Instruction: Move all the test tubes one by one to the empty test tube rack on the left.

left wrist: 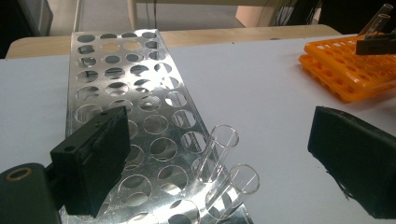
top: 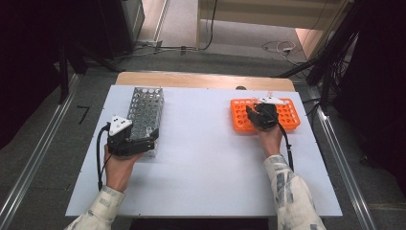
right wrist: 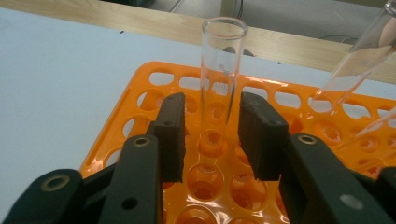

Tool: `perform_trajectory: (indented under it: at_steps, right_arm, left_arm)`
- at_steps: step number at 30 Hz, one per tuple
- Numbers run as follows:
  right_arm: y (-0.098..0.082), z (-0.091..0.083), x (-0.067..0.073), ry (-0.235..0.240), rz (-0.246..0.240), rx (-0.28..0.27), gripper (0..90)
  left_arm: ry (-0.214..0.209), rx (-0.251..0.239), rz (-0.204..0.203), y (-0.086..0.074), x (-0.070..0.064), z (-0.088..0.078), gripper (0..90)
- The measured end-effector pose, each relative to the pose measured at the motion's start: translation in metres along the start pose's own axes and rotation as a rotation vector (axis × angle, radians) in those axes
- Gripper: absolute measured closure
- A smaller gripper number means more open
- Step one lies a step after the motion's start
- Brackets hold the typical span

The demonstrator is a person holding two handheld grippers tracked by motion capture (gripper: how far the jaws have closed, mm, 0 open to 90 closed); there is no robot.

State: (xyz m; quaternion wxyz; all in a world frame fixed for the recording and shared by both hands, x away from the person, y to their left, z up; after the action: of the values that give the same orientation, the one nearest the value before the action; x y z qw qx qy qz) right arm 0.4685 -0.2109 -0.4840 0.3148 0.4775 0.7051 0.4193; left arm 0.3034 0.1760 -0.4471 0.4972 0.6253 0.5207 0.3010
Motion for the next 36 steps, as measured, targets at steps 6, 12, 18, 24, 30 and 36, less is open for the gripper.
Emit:
perform_trajectory:
  at_steps: [6,12,18,24,30,36]
  right_arm:
    - [0.0,0.004,-0.001,-0.004,0.006,0.013,66.9]
    - [0.0,0.005,-0.001,-0.009,0.0,0.013,72.7]
    - [0.004,0.002,-0.001,-0.003,-0.003,-0.001,72.8]
    - [0.016,-0.006,-0.001,-0.001,0.002,-0.028,72.9]
    - [0.029,-0.016,0.0,0.005,0.001,-0.059,73.0]
    - [0.035,-0.026,0.005,0.026,0.0,-0.07,73.1]
  left_arm:
    - [-0.006,0.004,0.008,0.0,-0.002,0.001,3.8]
    - [-0.006,-0.003,0.014,0.001,-0.004,0.0,3.7]
    - [-0.003,-0.012,0.015,0.002,-0.004,0.0,3.8]
    - [0.002,-0.013,0.018,0.002,-0.004,-0.001,4.1]
    - [0.0,-0.015,0.015,0.003,-0.004,-0.001,4.2]
    - [-0.007,-0.019,0.01,0.004,-0.004,-0.002,4.2]
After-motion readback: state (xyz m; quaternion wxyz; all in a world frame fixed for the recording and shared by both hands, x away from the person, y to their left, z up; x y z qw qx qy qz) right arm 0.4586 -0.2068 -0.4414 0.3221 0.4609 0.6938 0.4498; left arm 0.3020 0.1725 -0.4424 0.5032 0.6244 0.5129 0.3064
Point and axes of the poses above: each handheld gripper's, and its own axes: z roughly forward along the jaws, y roughly out of its top, x roughly to its left, the point moved 4 cm from there along z, roughly forward along the jaws, and after that the axes turned 7 degrees about -x, right-handed, at the moved point
